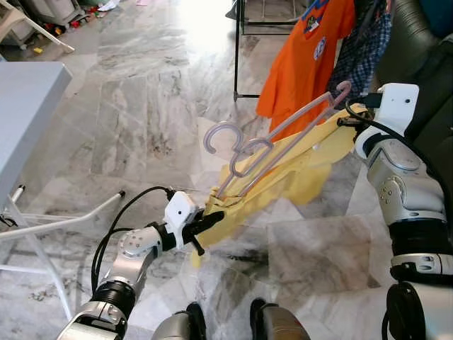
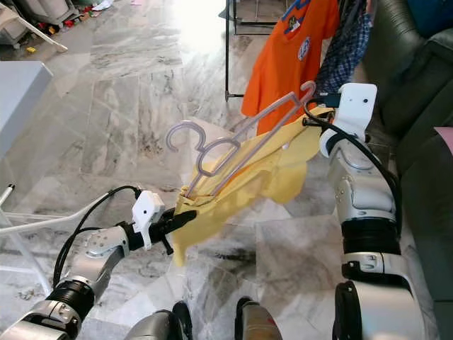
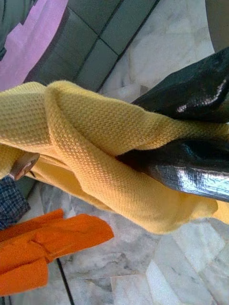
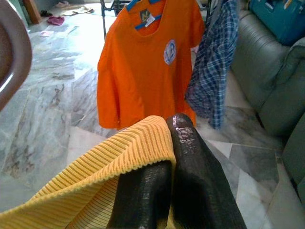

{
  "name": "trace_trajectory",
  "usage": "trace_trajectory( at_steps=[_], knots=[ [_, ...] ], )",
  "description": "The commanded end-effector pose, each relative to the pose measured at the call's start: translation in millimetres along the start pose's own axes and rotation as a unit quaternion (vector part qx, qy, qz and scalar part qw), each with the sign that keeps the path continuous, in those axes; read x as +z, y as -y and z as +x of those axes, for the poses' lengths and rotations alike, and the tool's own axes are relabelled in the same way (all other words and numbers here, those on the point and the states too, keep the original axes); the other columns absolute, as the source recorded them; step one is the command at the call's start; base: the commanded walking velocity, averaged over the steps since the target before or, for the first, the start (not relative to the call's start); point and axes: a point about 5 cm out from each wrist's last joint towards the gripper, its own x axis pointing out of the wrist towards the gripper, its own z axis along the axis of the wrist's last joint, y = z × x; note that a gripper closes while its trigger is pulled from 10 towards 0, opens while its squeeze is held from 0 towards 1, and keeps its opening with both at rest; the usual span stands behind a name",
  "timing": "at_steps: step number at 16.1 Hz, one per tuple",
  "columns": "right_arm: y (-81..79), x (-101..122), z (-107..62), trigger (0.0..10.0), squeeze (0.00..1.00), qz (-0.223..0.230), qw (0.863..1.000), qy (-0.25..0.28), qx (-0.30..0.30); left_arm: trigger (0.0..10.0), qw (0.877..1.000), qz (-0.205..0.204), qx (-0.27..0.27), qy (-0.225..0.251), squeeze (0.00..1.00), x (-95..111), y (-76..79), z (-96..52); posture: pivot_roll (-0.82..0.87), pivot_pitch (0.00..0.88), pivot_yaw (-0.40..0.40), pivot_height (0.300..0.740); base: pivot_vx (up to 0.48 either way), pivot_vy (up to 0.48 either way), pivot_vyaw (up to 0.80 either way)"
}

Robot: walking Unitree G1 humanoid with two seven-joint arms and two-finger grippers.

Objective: Hang hanger

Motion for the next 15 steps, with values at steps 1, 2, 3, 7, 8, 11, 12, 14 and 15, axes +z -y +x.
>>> trace_trajectory(
  at_steps=[1,2,3,7,8,11,12,14,15],
  knots=[
    [32.3,30,-5.1,0.0,0.0,-0.008,0.995,0.067,-0.072,10.0,0.998,-0.048,0.02,-0.045,0.0,-31,2.1,-27.8,-0.21,0.245,0.027,0.74,0.0,0.0,0.0],
    [36.2,28,-4.7,0.0,0.0,-0.001,0.995,0.061,-0.076,10.0,0.998,-0.038,0.013,-0.044,0.0,-30,2.8,-29.1,-0.21,0.245,0.027,0.74,0.0,0.0,0.0],
    [37.3,28,-4.6,0.0,0.0,0.003,0.995,0.06,-0.077,10.0,0.998,-0.032,0.013,-0.045,0.0,-30,2.8,-29.7,-0.21,0.245,0.027,0.74,0.0,0.0,0.0],
    [50.8,38,1.2,0.0,0.0,0.024,0.994,0.06,-0.088,10.0,0.997,0.003,-0.015,-0.07,0.0,-39,7.3,-43.6,-0.22,0.255,0.023,0.74,0.0,0.0,0.0],
    [48.5,48,3.7,0.0,0.0,0.022,0.994,0.073,-0.082,10.0,0.995,0.016,-0.032,-0.092,0.0,-46,12.7,-46.8,-0.22,0.252,0.024,0.74,0.0,0.0,0.0],
    [32.8,71,3.8,0.0,0.0,-0.032,0.991,0.111,-0.069,10.0,0.991,0.009,-0.027,-0.131,0.0,-58,14.7,-54.5,-0.23,0.241,0.022,0.74,0.0,0.0,0.0],
    [29.1,75,2.8,0.0,0.0,-0.037,0.99,0.121,-0.067,10.0,0.991,0.011,-0.025,-0.135,0.0,-59,14.3,-55.8,-0.23,0.241,0.022,0.74,0.0,0.0,0.0],
    [25.3,82,2.0,0.0,0.0,-0.064,0.986,0.138,-0.067,10.0,0.988,0.015,-0.027,-0.153,0.0,-62,14.3,-59.6,-0.22,0.236,0.022,0.74,0.0,0.0,0.0],
    [25.1,83,1.9,0.0,0.0,-0.064,0.986,0.138,-0.067,10.0,0.987,0.015,-0.026,-0.161,0.0,-65,14.6,-61.6,-0.22,0.236,0.023,0.74,0.0,0.0,0.0]
  ],
)
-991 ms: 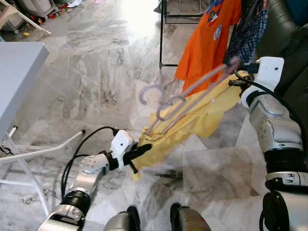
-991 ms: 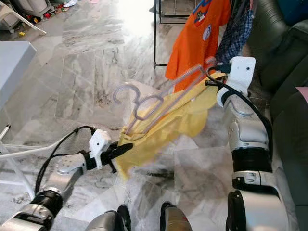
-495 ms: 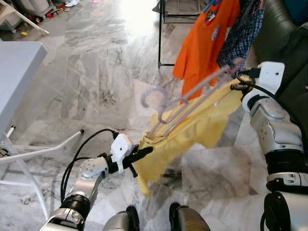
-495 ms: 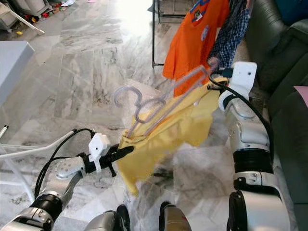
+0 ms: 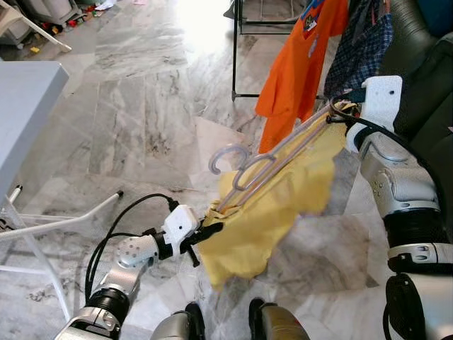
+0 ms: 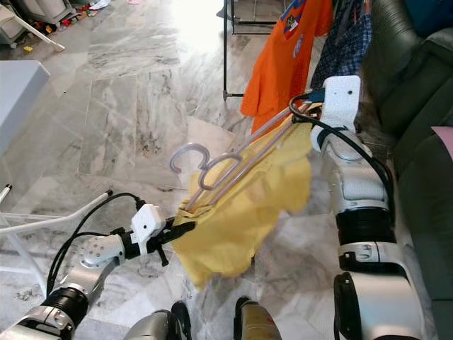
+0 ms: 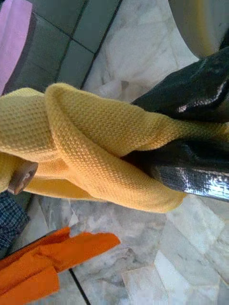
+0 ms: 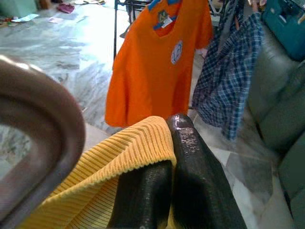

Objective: Hang hanger

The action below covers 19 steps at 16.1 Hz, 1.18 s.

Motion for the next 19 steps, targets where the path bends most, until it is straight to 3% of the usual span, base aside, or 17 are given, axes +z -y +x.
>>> trace_trajectory(
  at_steps=[1,4,7,9,12,14,15,17,19],
  knots=[
    [45.5,73,-10.0,0.0,0.0,-0.021,0.985,0.142,-0.097,10.0,0.988,-0.067,-0.002,-0.142,0.0,-57,18.7,-48.4,-0.22,0.236,0.023,0.74,0.0,0.0,0.0],
    [36.6,76,-12.5,0.0,0.0,-0.019,0.984,0.155,-0.081,10.0,0.985,-0.07,0.01,-0.155,0.0,-60,20.1,-47.5,-0.23,0.236,0.027,0.74,0.0,0.0,0.0],
    [25.2,79,-11.5,0.0,0.0,-0.074,0.981,0.166,-0.066,10.0,0.985,-0.04,-0.031,-0.165,0.0,-60,30.2,-40.4,-0.23,0.236,0.027,0.74,0.0,0.0,0.0],
    [26.6,73,-10.5,0.0,0.0,-0.08,0.982,0.155,-0.066,10.0,0.982,-0.026,-0.041,-0.183,0.0,-62,30.9,-41.2,-0.23,0.236,0.029,0.74,0.0,0.0,0.0],
    [37.6,59,-13.5,0.0,0.0,-0.169,0.972,0.13,-0.099,10.0,0.972,-0.018,-0.012,-0.236,0.0,-73,26.9,-51.3,-0.23,0.239,0.028,0.74,0.0,0.0,0.0],
    [27.5,45,-15.4,0.0,0.0,-0.146,0.98,0.12,-0.068,10.0,0.971,-0.051,0.05,-0.227,0.0,-72,18.6,-50.0,-0.22,0.239,0.029,0.74,0.0,0.0,0.0],
    [21.5,29,-18.6,0.0,0.0,-0.138,0.984,0.102,-0.057,10.0,0.973,-0.074,0.091,-0.199,0.0,-65,10.4,-43.7,-0.22,0.238,0.03,0.74,0.0,0.0,0.0],
    [19.7,3,-25.4,0.0,0.0,-0.12,0.989,0.068,-0.055,10.0,0.975,-0.08,0.125,-0.163,0.0,-54,-0.1,-34.9,-0.22,0.239,0.028,0.74,0.0,0.0,0.0],
    [23.5,-23,-35.8,0.0,0.0,-0.108,0.991,0.033,-0.065,10.0,0.977,-0.061,0.146,-0.142,0.0,-44,-10.0,-28.8,-0.22,0.242,0.032,0.74,0.0,0.0,0.0]
  ],
)
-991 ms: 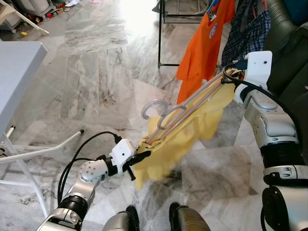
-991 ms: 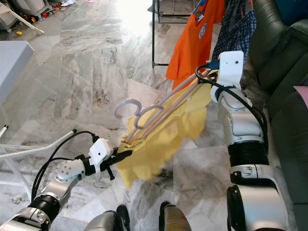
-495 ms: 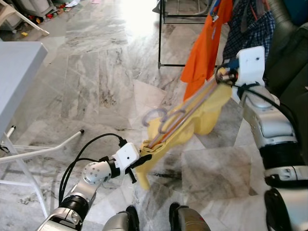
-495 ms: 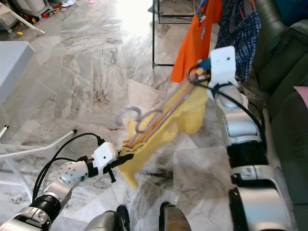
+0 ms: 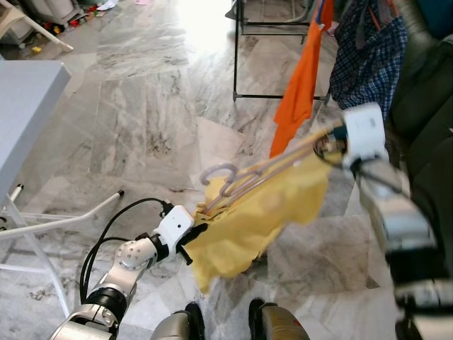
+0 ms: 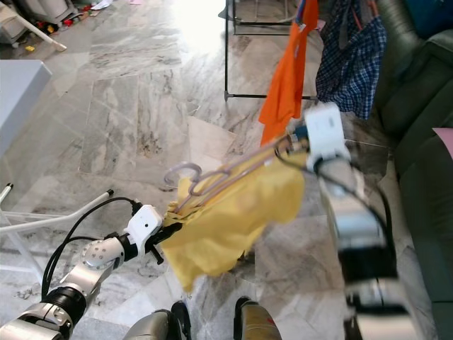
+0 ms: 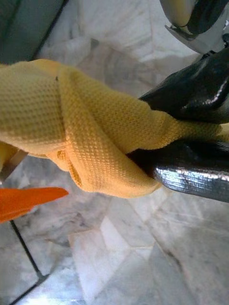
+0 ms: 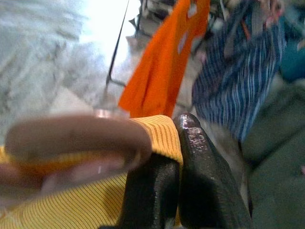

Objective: Hang hanger

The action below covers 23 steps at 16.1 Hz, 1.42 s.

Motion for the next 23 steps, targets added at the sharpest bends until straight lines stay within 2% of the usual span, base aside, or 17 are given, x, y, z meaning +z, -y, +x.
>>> trace_trajectory(
  at_steps=[1,2,3,6,9,10,11,13,14,16,17,18,19,20,21,22,23],
  knots=[
    [35.8,4,-6.8,0.0,0.0,0.013,0.996,0.018,-0.089,10.0,0.997,-0.038,0.048,-0.051,0.0,-24,-8.9,-18.5,-0.22,0.242,0.034,0.74,0.0,0.0,0.0],
    [38.5,-8,-12.0,2.7,0.0,0.018,0.995,-0.001,-0.1,10.0,0.997,-0.033,0.05,-0.053,0.0,-23,-12.1,-18.7,-0.22,0.242,0.039,0.74,0.0,0.0,0.0],
    [39.4,-23,-17.8,10.0,1.0,0.026,0.994,-0.026,-0.108,10.0,0.997,-0.034,0.055,-0.051,0.0,-21,-16.6,-19.3,-0.22,0.243,0.051,0.74,0.0,0.0,0.0],
    [25.8,-57,-27.1,10.0,1.0,0.065,0.989,-0.1,-0.09,10.0,0.997,-0.034,0.058,-0.038,0.0,-12,-24.6,-16.9,-0.22,0.243,0.065,0.74,0.0,0.0,0.0],
    [8.9,-68,-29.0,10.0,1.0,0.08,0.988,-0.128,-0.046,10.0,0.998,-0.032,0.055,-0.03,0.0,-6,-27.3,-13.1,-0.22,0.242,0.068,0.74,0.0,0.0,0.0],
    [-3.4,-74,-31.1,10.0,1.0,0.074,0.987,-0.143,-0.002,10.0,0.998,-0.026,0.054,-0.026,0.0,-2,-29.7,-11.4,-0.22,0.24,0.07,0.74,0.0,0.0,0.0],
    [-6.7,-76,-32.5,10.0,1.0,0.037,0.99,-0.135,0.022,10.0,0.998,-0.021,0.053,-0.025,0.0,1,-31.1,-10.5,-0.21,0.238,0.071,0.74,0.0,0.0,0.0],
    [-11.1,-80,-34.9,10.0,1.0,0.017,0.987,-0.148,0.051,10.0,0.998,-0.017,0.053,-0.026,0.0,2,-32.1,-10.3,-0.21,0.234,0.073,0.74,0.0,0.0,0.0],
    [-26.2,-92,-44.7,10.0,1.0,-0.047,0.972,-0.182,0.142,10.0,0.998,-0.01,0.051,-0.028,0.0,3,-33.2,-10.1,-0.21,0.234,0.075,0.74,0.0,0.0,0.0],
    [-34.9,-105,-56.3,10.0,1.0,-0.113,0.948,-0.209,0.21,10.0,0.998,0.003,0.044,-0.034,0.0,4,-33.5,-9.5,-0.21,0.229,0.079,0.74,0.0,0.0,0.0],
    [-37.0,-107,-58.2,10.0,1.0,-0.13,0.943,-0.208,0.223,10.0,0.999,0.015,0.038,-0.037,0.0,4,-33.6,-9.1,-0.21,0.228,0.081,0.74,0.0,0.0,0.0],
    [-37.1,-107,-57.8,10.0,1.0,-0.129,0.945,-0.206,0.218,10.0,0.998,0.016,0.037,-0.037,0.0,5,-33.8,-8.9,-0.21,0.229,0.082,0.74,0.0,0.0,0.0],
    [-34.4,-102,-51.8,10.0,1.0,-0.095,0.96,-0.19,0.183,10.0,0.998,0.018,0.036,-0.039,0.0,5,-33.6,-8.2,-0.21,0.227,0.085,0.74,0.0,0.0,0.0],
    [-34.8,-96,-48.7,10.0,1.0,-0.066,0.967,-0.175,0.173,10.0,0.998,0.024,0.033,-0.039,0.0,6,-32.9,-7.6,-0.21,0.227,0.087,0.74,0.0,0.0,0.0],
    [-45.6,-89,-50.4,10.0,1.0,-0.002,0.966,-0.157,0.204,10.0,0.998,0.033,0.023,-0.038,0.0,5,-29.8,-6.6,-0.21,0.226,0.088,0.74,0.0,0.0,0.0],
    [-55.4,-86,-55.3,10.0,1.0,0.015,0.958,-0.15,0.244,10.0,0.998,0.038,0.015,-0.038,0.0,5,-26.9,-5.9,-0.21,0.225,0.088,0.74,0.0,0.0,0.0],
    [-61.0,-89,-61.6,10.0,1.0,-0.01,0.948,-0.152,0.279,10.0,0.999,0.041,0.005,-0.036,0.0,5,-24.3,-5.5,-0.21,0.225,0.089,0.74,0.0,0.0,0.0]
  ],
)
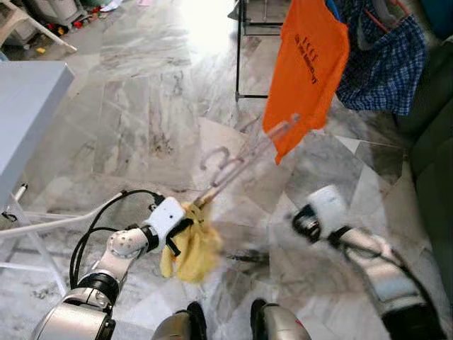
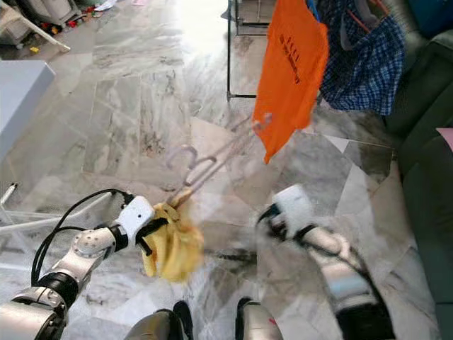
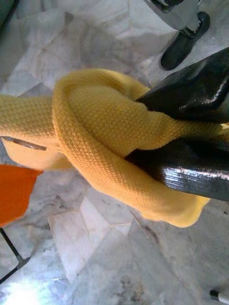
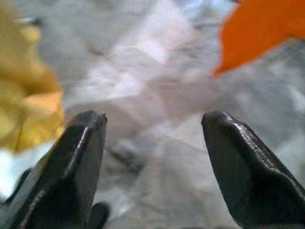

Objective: Hang hanger

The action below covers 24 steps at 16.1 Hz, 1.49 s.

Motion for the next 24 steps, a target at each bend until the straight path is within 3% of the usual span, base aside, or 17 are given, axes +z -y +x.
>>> trace_trajectory(
  at_steps=[1,3,4,5,6,7,8,11,13,19,21,24],
  knots=[
    [-6.7,-3,-6.0,10.0,1.0,-0.033,0.999,0.003,0.036,10.0,0.999,0.022,-0.022,0.007,0.0,1,3.5,-1.2,-0.21,0.226,0.088,0.74,0.0,0.0,0.0],
    [-7.7,7,-17.1,10.0,1.0,-0.084,0.994,0.035,0.067,10.0,0.996,0.06,-0.059,0.01,0.0,5,6.0,-0.3,-0.2,0.23,0.088,0.74,0.0,0.0,0.0],
    [1.9,19,-29.1,10.0,1.0,-0.137,0.987,0.053,0.067,10.0,0.992,0.09,-0.085,0.002,0.0,9,4.8,0.0,-0.2,0.233,0.088,0.74,0.0,0.0,0.0],
    [9.0,30,-39.5,10.0,0.87,-0.173,0.98,0.061,0.076,10.0,0.989,0.112,-0.1,-0.015,0.0,9,2.5,-0.3,-0.21,0.232,0.09,0.74,0.0,0.0,0.0],
    [10.3,33,-42.3,10.0,0.65,-0.18,0.978,0.064,0.08,10.0,0.987,0.122,-0.105,-0.02,0.0,9,1.9,-0.6,-0.21,0.233,0.093,0.74,0.0,0.0,0.0],
    [13.6,51,-52.1,10.0,0.07,-0.202,0.972,0.081,0.093,10.0,0.981,0.147,-0.123,-0.039,0.0,8,0.3,-2.0,-0.21,0.232,0.097,0.74,0.0,0.0,0.0],
    [13.1,57,-54.8,10.0,0.0,-0.209,0.969,0.086,0.1,10.0,0.979,0.151,-0.127,-0.046,0.0,7,-0.4,-2.6,-0.22,0.232,0.1,0.74,0.0,0.0,0.0],
    [1.1,91,-71.2,10.0,0.0,-0.227,0.954,0.128,0.15,10.0,0.972,0.172,-0.129,-0.1,0.0,-3,-4.9,-6.4,-0.23,0.231,0.106,0.74,0.0,0.0,0.0],
    [0.3,94,-73.0,10.0,0.0,-0.23,0.952,0.135,0.15,10.0,0.971,0.174,-0.128,-0.103,0.0,-3,-5.6,-6.8,-0.23,0.231,0.106,0.74,0.0,0.0,0.0],
    [13.9,51,-72.7,10.0,0.0,-0.199,0.959,0.025,0.202,10.0,0.959,0.22,-0.16,-0.076,0.0,10,-7.6,-5.0,-0.21,0.24,0.097,0.74,0.0,0.0,0.0],
    [13.5,49,-72.2,10.0,0.0,-0.187,0.958,0.025,0.217,10.0,0.959,0.225,-0.154,-0.073,0.0,13,-9.3,-4.4,-0.21,0.239,0.093,0.74,0.0,0.0,0.0],
    [24.6,40,-62.4,10.0,0.0,-0.212,0.96,0.007,0.181,10.0,0.965,0.216,-0.151,-0.008,0.0,29,-8.4,-1.1,-0.21,0.234,0.087,0.74,0.0,0.0,0.0]
  ],
)
